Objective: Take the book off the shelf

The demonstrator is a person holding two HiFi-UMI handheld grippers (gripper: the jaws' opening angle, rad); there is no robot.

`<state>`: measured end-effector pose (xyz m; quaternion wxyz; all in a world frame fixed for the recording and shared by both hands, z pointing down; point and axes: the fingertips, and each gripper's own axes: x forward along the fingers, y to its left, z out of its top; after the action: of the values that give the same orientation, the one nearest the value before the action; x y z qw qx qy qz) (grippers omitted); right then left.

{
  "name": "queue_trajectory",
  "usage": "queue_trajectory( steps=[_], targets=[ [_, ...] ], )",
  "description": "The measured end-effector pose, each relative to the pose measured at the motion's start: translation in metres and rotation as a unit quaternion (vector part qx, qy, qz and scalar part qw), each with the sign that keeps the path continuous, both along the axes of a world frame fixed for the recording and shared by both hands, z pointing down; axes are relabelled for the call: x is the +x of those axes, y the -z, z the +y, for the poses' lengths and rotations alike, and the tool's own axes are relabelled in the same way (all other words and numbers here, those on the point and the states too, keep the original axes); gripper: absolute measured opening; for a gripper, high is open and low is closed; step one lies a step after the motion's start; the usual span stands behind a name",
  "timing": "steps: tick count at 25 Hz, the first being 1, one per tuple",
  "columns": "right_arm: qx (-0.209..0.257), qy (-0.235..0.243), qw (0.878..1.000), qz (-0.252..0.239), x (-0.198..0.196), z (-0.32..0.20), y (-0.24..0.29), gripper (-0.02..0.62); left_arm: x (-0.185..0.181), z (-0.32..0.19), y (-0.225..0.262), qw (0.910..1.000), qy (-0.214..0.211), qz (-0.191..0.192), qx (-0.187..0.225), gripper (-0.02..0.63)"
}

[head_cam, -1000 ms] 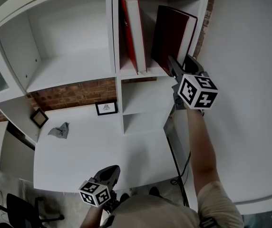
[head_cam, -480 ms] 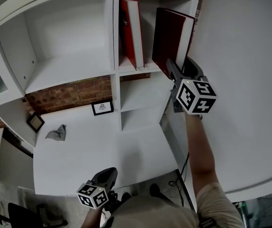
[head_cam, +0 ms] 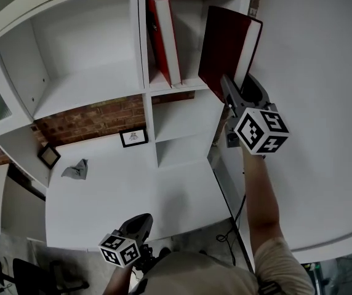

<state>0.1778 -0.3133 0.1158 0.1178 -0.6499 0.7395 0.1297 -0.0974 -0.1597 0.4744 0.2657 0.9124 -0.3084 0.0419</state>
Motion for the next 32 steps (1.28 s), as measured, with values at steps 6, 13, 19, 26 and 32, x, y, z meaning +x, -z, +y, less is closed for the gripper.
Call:
queue_trajectory(
  steps=[6,13,19,26,32],
  targets=[
    [0.018,0.03,0.999,-0.004,0.025,0.006,0.004,0.206,0.04,0.011,0.005,0.9999,0.012,-0.006,0.004,0.003],
    [0.01,0.095,0.995,-0.019,0.044,0.02,-0.002,0.207,0.08,0.022,0.009,0.9997,0.021,-0.012,0.003,0.003],
    [-0.011,0.137,0.99,-0.04,0.062,0.034,-0.024,0.207,0.104,0.032,0.008,0.9993,0.03,-0.021,0.0,0.003],
    [-0.037,0.184,0.979,-0.078,0.079,0.059,-0.044,0.207,0.124,0.048,0.01,0.9987,0.03,-0.041,0.005,0.003],
    [-0.062,0.226,0.967,-0.103,0.091,0.069,-0.059,0.207,0.119,0.063,0.007,0.9955,0.076,-0.057,-0.007,0.003]
  ],
)
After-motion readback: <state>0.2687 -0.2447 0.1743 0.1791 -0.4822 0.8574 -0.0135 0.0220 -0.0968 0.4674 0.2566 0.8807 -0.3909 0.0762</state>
